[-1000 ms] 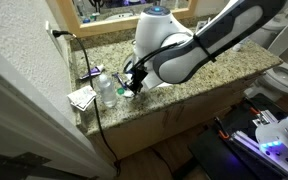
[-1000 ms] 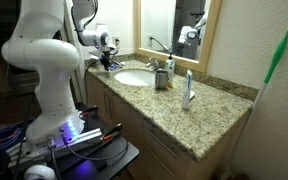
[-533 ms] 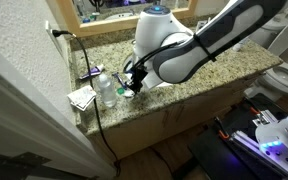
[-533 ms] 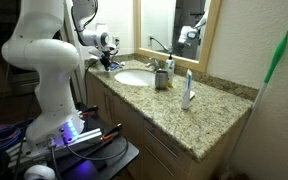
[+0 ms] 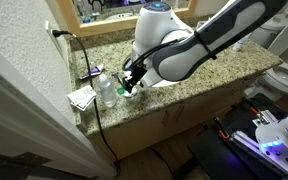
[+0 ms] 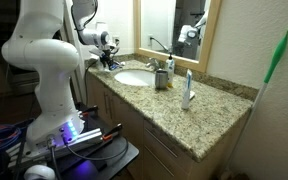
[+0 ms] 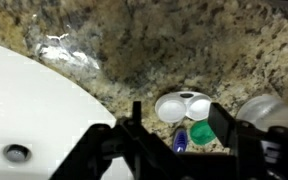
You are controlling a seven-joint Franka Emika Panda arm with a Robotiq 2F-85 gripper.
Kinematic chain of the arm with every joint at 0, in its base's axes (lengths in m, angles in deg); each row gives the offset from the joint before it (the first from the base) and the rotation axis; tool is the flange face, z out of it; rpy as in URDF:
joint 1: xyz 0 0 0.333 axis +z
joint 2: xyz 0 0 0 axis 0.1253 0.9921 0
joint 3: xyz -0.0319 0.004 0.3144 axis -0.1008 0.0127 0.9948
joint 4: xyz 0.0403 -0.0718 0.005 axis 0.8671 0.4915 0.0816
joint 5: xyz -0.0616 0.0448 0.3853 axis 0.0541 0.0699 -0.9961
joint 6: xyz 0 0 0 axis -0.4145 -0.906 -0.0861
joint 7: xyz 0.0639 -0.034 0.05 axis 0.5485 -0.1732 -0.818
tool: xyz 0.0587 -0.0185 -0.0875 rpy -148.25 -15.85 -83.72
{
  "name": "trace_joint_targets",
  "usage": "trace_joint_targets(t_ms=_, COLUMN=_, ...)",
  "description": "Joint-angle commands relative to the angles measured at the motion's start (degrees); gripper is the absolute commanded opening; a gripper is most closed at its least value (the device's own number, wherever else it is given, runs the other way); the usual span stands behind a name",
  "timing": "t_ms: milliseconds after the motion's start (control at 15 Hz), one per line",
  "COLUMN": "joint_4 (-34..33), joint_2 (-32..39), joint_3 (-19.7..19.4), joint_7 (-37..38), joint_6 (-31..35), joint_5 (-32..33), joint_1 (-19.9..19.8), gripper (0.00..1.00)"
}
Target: Pick up the white object
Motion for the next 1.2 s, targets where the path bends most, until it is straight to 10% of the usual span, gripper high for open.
trace_joint_targets(t_ms=0, joint_4=0.0, joint_2=-0.1, joint_3=-0.3, joint_7=-0.3, joint_6=-0.1, joint_5=-0.4, joint_1=0.3, gripper=0.78)
trace_joint_targets(t_ms=67, joint_4=-0.4, joint_2=0.5, joint_3=-0.1, joint_7=-0.5, joint_6=-1.3, joint_5=-1.0, joint_1=0.0, gripper=1.00)
trace_joint_targets(t_ms=667, joint_4=-0.2, joint_2=1.7, joint_3=-1.7, joint_7=1.0, joint_6=-0.6, joint_5=-0.3, joint_1=0.3, gripper=1.00)
trace_joint_targets(t_ms=733, joint_4=-0.1, joint_2=1.5, joint_3=-1.7, joint_7=1.0, joint_6=-0.7, joint_5=-0.2, joint_1=0.3, gripper=0.75)
trace_joint_targets(t_ms=1133, joint_4=-0.1, joint_2=1.5, joint_3=-1.4, joint_7=0.6, joint_6=-1.2, joint_5=-0.5, joint_1=0.2, gripper=0.38)
